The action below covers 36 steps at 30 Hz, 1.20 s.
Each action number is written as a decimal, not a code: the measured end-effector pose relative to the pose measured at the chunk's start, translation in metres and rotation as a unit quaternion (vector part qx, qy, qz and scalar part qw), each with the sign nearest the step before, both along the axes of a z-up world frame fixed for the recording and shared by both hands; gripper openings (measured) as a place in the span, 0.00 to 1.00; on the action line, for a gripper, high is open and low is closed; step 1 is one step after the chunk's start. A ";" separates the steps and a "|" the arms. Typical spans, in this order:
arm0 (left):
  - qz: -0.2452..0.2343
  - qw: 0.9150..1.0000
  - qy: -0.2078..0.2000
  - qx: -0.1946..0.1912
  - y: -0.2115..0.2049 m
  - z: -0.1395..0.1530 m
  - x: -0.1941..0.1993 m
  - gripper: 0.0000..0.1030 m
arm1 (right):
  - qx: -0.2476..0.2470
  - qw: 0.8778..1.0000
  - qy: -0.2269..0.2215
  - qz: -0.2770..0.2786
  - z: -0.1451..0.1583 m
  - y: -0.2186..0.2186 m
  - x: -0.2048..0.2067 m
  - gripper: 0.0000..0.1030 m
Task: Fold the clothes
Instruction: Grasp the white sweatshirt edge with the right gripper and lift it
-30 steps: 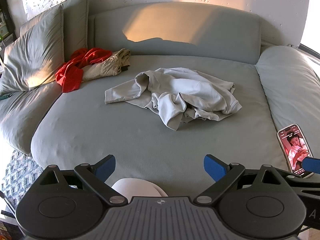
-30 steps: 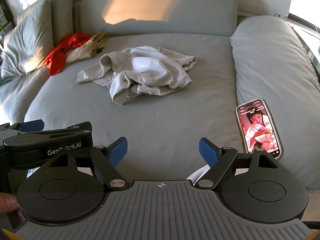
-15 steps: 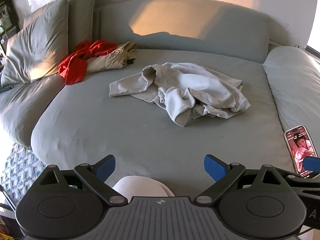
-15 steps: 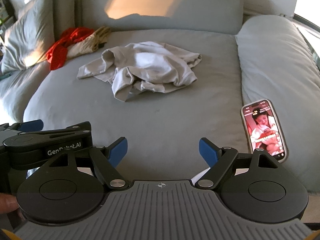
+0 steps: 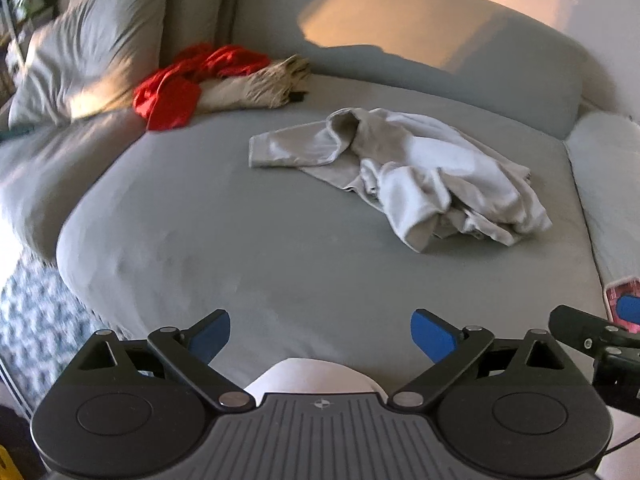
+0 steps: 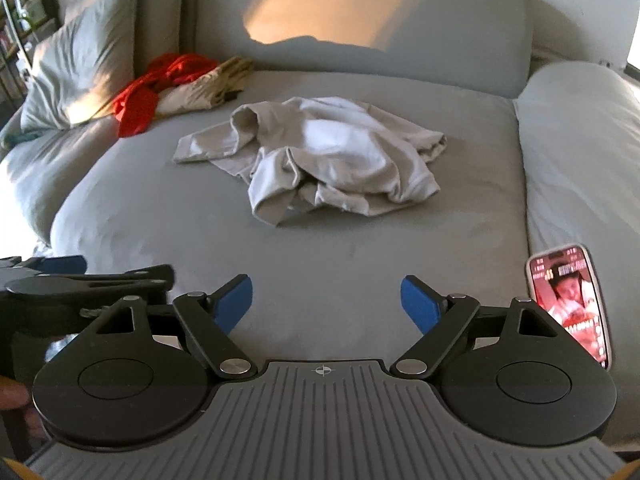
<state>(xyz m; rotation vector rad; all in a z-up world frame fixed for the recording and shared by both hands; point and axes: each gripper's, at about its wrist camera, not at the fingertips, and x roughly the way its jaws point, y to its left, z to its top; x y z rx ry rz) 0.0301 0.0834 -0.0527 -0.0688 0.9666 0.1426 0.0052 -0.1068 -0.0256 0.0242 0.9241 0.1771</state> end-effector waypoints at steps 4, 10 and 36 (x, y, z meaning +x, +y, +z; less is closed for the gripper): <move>0.015 1.000 -0.010 -0.012 0.017 -0.012 0.012 0.95 | -0.006 1.000 -0.011 0.010 -0.012 0.004 0.020 0.84; 0.036 0.998 -0.015 -0.040 0.038 -0.030 0.030 0.94 | -0.044 0.993 -0.073 0.083 -0.042 0.023 0.058 0.75; 0.052 0.997 -0.026 -0.051 0.060 -0.032 0.042 0.94 | -0.066 0.972 -0.160 0.158 -0.037 0.075 0.201 0.02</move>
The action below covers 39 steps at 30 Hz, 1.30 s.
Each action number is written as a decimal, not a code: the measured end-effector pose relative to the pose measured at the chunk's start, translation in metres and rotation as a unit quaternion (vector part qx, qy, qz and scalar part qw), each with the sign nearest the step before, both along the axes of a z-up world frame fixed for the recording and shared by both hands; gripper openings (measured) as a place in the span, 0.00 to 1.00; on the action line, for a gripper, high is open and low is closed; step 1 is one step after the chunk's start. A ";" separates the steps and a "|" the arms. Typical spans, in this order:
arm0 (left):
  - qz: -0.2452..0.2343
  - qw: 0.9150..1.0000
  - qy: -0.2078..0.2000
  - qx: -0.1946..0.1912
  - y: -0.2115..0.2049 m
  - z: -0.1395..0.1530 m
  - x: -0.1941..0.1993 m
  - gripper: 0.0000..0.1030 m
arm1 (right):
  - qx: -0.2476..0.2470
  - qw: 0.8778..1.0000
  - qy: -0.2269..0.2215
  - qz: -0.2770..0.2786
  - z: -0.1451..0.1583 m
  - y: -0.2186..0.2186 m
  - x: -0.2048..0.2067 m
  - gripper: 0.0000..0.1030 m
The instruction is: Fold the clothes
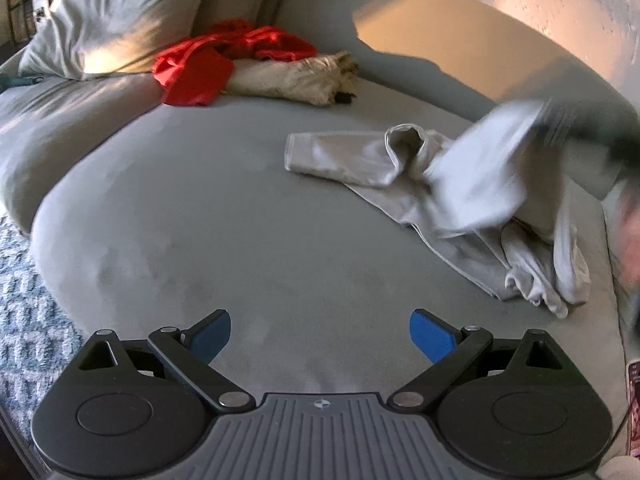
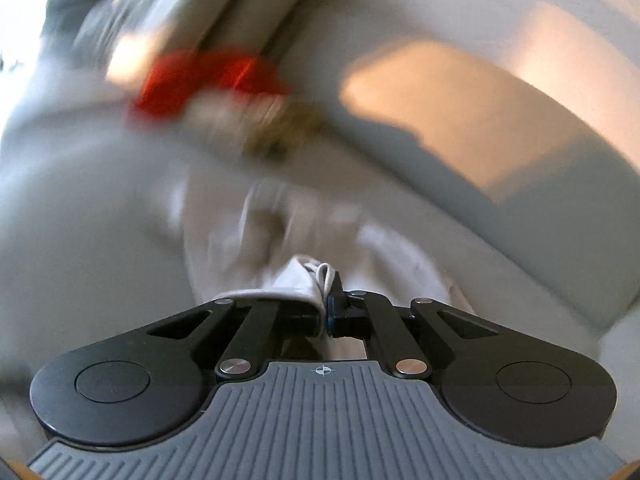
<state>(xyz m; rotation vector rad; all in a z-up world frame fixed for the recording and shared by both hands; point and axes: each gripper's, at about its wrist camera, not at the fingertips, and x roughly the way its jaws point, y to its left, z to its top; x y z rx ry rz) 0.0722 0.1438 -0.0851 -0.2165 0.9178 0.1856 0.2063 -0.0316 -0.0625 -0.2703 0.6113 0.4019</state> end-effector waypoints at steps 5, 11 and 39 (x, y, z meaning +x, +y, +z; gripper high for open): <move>0.004 0.999 -0.033 -0.001 0.002 0.026 -0.016 0.94 | 0.241 0.960 -0.073 -0.120 0.130 -0.074 -0.006 0.02; -0.038 0.997 -0.067 -0.007 -0.017 0.050 -0.024 0.94 | 0.336 0.861 -0.171 -0.341 0.207 -0.205 -0.055 0.02; -0.213 0.975 0.016 0.067 -0.153 0.002 0.008 0.88 | 0.247 0.880 0.174 -0.367 0.037 -0.322 -0.127 0.63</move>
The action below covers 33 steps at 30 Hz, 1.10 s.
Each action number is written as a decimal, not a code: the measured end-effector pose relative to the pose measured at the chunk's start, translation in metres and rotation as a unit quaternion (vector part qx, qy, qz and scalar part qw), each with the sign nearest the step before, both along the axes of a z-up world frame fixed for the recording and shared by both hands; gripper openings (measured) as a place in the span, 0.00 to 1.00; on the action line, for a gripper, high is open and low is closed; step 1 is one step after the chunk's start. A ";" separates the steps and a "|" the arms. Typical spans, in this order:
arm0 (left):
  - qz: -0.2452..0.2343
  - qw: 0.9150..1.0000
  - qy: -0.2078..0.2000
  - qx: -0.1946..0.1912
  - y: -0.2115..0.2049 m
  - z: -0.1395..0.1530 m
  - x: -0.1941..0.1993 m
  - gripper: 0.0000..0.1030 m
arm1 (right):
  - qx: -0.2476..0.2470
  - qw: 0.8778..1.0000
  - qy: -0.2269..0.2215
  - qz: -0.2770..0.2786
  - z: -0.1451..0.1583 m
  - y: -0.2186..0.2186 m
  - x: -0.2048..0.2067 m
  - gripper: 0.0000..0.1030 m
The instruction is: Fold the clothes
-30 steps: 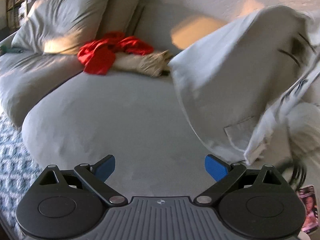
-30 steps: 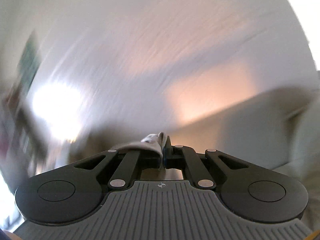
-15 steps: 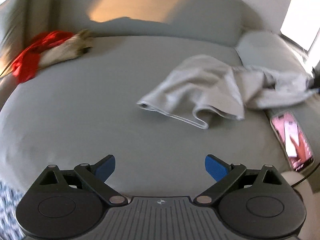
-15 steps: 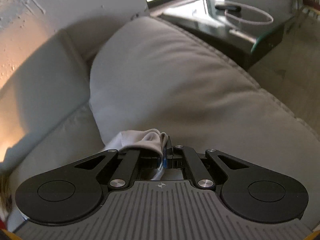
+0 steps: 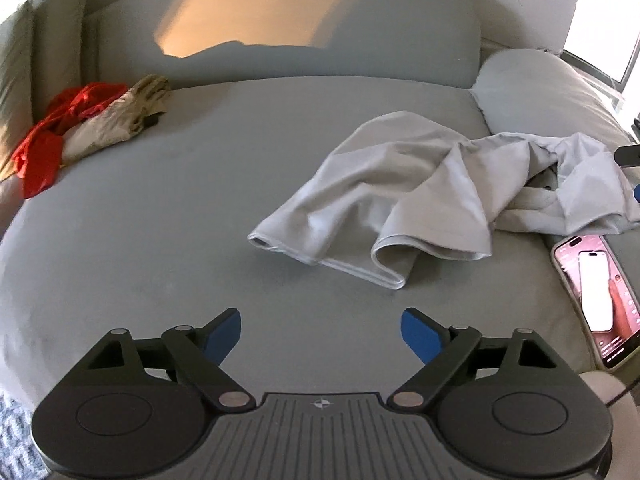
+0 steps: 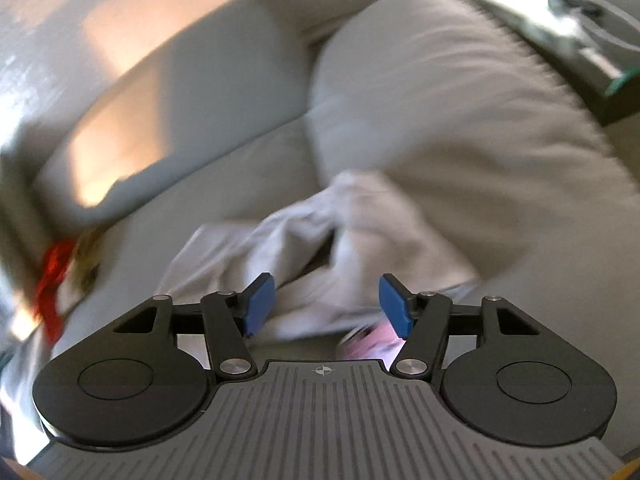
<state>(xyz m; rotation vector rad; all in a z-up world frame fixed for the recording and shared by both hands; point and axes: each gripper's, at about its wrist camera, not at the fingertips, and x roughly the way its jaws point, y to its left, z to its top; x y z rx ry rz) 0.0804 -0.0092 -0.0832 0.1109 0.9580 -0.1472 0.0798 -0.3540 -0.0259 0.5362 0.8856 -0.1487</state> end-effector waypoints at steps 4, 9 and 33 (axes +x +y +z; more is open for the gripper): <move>0.019 0.999 -0.015 0.029 0.023 0.004 -0.011 0.88 | -0.028 0.999 -0.008 0.017 0.012 0.023 0.001 0.64; 0.054 0.998 -0.011 0.005 0.057 0.006 -0.017 0.89 | -0.056 0.996 -0.048 0.049 0.026 0.060 0.000 0.78; 0.084 0.996 -0.017 -0.041 0.093 0.008 -0.023 0.89 | -0.140 0.951 0.019 0.274 -0.018 0.233 0.100 0.06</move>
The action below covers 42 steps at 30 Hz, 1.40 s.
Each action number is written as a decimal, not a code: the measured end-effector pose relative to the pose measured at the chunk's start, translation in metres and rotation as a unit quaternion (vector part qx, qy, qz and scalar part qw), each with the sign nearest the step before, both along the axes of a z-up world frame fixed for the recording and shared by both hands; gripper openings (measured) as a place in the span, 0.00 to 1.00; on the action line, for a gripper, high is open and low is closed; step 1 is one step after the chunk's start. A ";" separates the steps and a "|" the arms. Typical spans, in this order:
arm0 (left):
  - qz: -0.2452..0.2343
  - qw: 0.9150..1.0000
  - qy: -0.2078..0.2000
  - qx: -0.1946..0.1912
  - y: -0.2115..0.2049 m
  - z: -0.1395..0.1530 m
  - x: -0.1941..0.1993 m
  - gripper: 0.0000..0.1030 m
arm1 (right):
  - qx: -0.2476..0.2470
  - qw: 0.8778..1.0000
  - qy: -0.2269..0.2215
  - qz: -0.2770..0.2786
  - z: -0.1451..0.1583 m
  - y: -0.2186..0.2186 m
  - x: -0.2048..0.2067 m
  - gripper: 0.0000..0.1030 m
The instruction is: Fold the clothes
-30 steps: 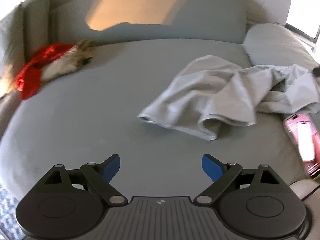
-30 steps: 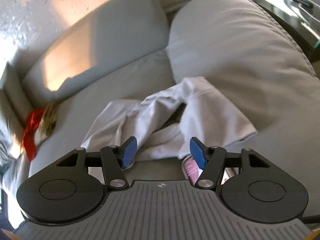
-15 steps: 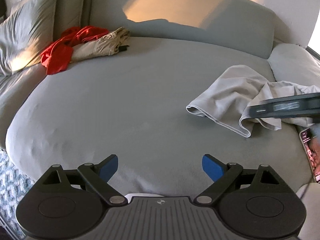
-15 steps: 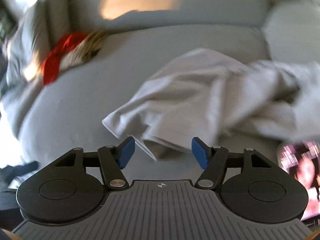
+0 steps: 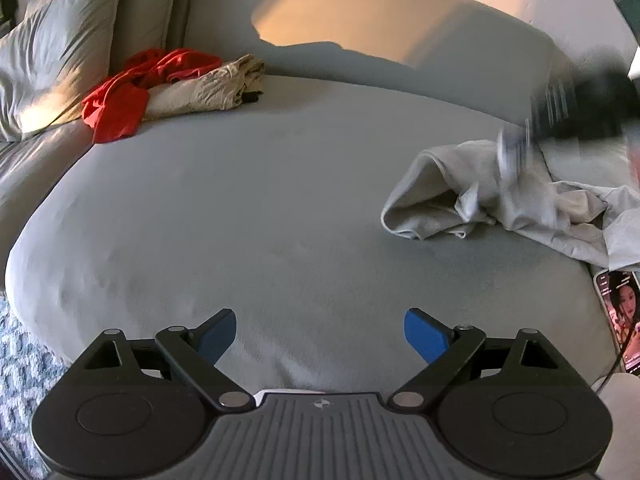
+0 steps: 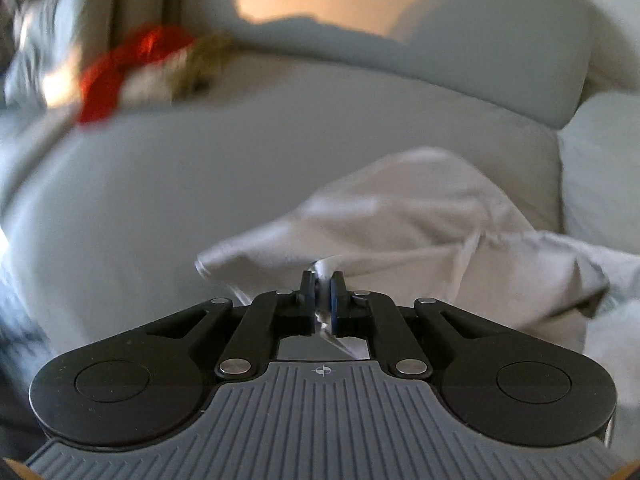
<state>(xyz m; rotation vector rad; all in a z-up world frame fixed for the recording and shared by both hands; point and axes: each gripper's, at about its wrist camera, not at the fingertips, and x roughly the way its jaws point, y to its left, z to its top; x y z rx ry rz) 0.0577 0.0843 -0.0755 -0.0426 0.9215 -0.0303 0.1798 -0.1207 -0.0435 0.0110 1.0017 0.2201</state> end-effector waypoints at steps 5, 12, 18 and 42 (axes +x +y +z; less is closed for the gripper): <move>0.014 1.000 -0.014 -0.015 -0.002 0.009 0.008 0.89 | 0.043 0.975 -0.170 -0.138 0.085 -0.049 0.078 0.15; -0.039 0.999 -0.001 -0.038 -0.032 -0.004 0.025 0.88 | 0.101 0.955 -0.136 -0.244 0.096 -0.122 0.050 0.86; -0.146 0.989 -0.037 -0.015 -0.080 -0.011 0.046 0.61 | 0.130 0.966 -0.072 -0.212 0.061 -0.168 -0.057 0.83; -0.390 0.915 -0.072 0.078 -0.161 -0.044 0.159 0.01 | 0.211 0.926 -0.025 -0.312 -0.031 -0.253 -0.161 0.62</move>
